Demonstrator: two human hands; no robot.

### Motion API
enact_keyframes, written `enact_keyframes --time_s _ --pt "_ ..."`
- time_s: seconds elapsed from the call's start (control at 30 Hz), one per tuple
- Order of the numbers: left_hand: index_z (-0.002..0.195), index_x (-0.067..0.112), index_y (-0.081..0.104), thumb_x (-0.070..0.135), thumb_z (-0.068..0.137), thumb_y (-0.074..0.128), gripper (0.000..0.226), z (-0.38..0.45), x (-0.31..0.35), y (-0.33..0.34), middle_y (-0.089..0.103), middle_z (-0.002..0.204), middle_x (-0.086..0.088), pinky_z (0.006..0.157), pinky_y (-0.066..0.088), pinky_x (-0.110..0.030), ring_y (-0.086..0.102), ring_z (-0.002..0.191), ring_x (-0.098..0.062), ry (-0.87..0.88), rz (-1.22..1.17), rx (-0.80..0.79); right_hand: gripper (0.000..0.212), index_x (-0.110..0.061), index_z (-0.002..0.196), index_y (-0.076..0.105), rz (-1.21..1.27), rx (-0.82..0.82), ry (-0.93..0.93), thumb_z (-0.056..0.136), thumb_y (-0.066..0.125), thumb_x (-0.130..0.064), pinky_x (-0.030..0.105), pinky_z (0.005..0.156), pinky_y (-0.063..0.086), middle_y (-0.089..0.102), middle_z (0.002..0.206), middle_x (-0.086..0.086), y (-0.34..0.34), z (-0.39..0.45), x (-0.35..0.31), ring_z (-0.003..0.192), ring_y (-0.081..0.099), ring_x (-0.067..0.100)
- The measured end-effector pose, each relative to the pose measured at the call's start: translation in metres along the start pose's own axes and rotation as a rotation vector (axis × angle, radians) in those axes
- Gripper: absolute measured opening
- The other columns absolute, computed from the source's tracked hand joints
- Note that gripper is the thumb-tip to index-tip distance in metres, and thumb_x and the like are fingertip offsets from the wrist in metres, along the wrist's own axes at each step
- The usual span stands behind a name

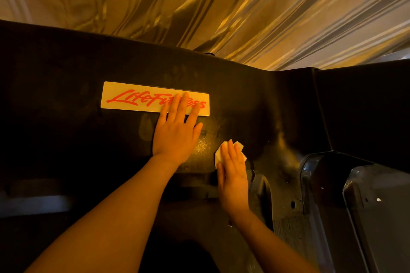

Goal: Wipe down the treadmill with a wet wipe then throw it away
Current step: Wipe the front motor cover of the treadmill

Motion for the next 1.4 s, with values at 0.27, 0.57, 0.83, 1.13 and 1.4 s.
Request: enact_keyframes --time_s 0.27,0.57,0.83,1.13,1.4 --pt "0.154 0.024 0.0 0.051 0.101 0.013 0.06 0.001 0.0 -0.001 -0.008 0.162 -0.014 0.12 -0.004 -0.047 -0.011 0.149 -0.032 -0.011 0.006 -0.023 0.053 -0.013 0.151 0.03 0.027 -0.032 0.042 0.102 0.047 -0.023 0.041 0.121 0.018 0.02 0.16 0.004 -0.012 0.068 0.004 0.149 0.013 0.02" --pt "0.155 0.024 0.009 0.051 0.1 0.015 0.061 0.0 -0.001 0.0 -0.003 0.163 -0.014 0.119 -0.003 -0.048 -0.006 0.15 -0.033 -0.005 0.0 -0.003 0.055 -0.017 0.152 0.026 0.032 -0.012 0.057 0.101 0.048 -0.02 0.033 0.121 0.013 0.015 0.159 -0.004 -0.012 0.039 0.002 0.15 0.008 0.015" --pt "0.155 0.024 0.008 0.05 0.1 0.013 0.062 0.0 0.0 0.001 -0.004 0.163 -0.014 0.119 -0.002 -0.048 -0.006 0.15 -0.033 -0.006 0.005 -0.004 0.056 -0.026 0.151 0.023 0.034 0.0 0.068 0.101 0.049 -0.021 0.028 0.12 0.01 0.017 0.161 -0.005 -0.009 0.009 0.008 0.15 0.007 0.01" --pt "0.155 0.025 0.004 0.052 0.1 0.012 0.061 0.002 0.001 0.003 -0.008 0.163 -0.013 0.119 -0.004 -0.048 -0.01 0.149 -0.032 -0.009 -0.004 -0.014 0.052 -0.016 0.15 0.034 -0.033 -0.007 0.013 0.101 0.049 -0.024 0.03 0.118 0.016 0.024 0.159 0.003 -0.025 0.071 0.016 0.146 0.013 0.013" --pt "0.155 0.025 0.006 0.05 0.099 0.01 0.061 0.001 -0.001 0.0 -0.006 0.163 -0.014 0.12 -0.002 -0.048 -0.008 0.15 -0.033 -0.005 -0.014 -0.014 0.054 -0.021 0.151 0.025 -0.02 0.029 0.032 0.102 0.048 -0.021 0.028 0.119 0.013 0.018 0.159 -0.004 -0.021 0.033 0.023 0.15 0.01 0.014"
Point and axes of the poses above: each hand's wrist, its own z-axis towards the middle knuckle, its own y-axis out of the palm, x = y × z, the point moved 5 cm from there along z, towards the middle knuckle
